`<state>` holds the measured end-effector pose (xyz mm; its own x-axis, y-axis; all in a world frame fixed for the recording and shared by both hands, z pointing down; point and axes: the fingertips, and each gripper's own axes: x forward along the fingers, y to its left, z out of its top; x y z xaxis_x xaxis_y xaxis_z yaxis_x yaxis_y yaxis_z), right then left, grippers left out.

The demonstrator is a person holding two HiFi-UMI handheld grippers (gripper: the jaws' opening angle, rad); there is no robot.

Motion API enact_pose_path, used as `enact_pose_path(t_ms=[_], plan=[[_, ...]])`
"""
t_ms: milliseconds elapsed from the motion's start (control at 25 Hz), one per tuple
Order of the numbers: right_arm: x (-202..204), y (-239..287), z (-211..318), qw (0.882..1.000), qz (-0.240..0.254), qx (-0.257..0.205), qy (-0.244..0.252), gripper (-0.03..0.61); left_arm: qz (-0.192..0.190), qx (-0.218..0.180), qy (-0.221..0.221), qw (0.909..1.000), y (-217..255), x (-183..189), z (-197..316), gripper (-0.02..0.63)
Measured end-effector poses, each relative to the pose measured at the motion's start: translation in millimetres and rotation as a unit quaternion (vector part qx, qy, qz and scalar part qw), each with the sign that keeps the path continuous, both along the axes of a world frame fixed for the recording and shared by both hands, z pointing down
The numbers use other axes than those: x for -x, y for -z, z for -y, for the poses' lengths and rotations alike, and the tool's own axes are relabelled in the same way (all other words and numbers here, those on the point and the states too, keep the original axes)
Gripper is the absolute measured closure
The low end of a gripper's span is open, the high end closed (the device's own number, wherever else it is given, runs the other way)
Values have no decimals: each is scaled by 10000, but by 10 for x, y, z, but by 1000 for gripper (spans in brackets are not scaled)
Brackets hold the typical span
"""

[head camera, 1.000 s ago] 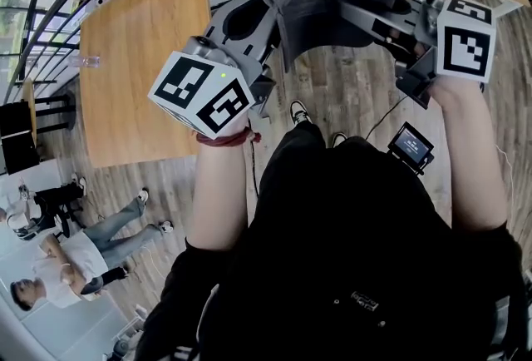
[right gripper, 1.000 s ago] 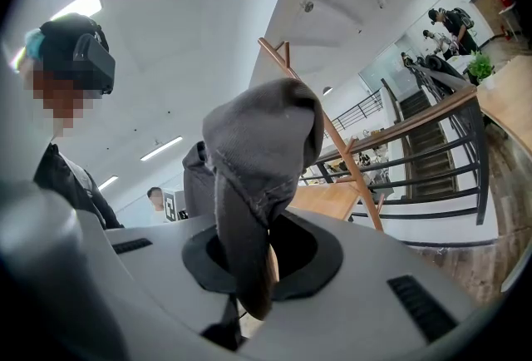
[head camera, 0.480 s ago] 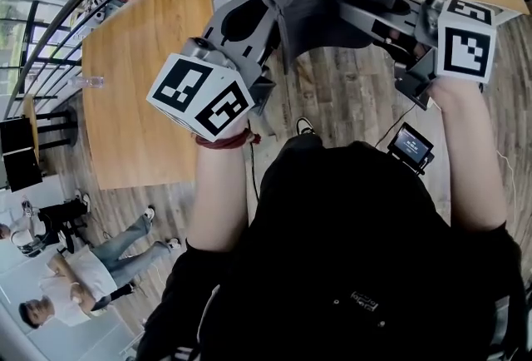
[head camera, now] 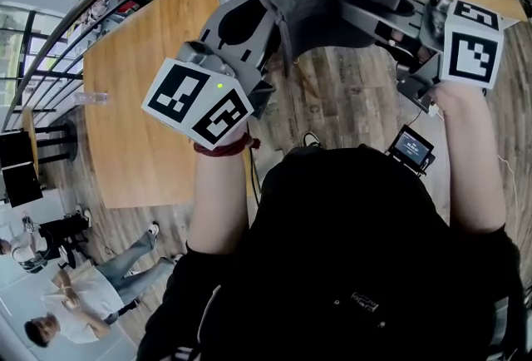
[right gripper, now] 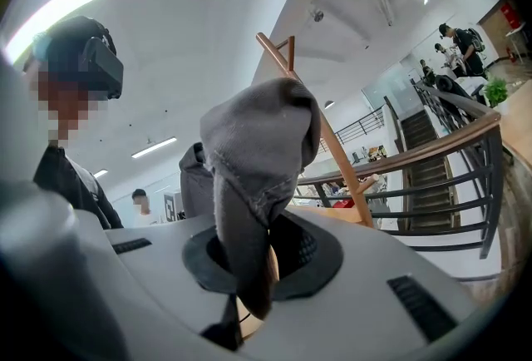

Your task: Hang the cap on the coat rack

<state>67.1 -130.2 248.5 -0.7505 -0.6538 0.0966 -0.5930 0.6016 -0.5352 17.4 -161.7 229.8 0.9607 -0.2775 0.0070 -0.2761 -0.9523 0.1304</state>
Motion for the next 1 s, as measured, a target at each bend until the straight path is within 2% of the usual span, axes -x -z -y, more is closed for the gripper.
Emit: enact_pose_path(t_ms=[240,560,1000], plan=[[52,102,-9,9999,-38,-69,-95,535,-41,-6,-120,9999,86,41,-8,607],[76,116,-46,10000,-22,-36,49,535,-139,-8,-19,9999,129,72,-45,607],[570,657,-179,9984,-74,-224,520,535,-235,-271,275,9990,676,532,-182,607]])
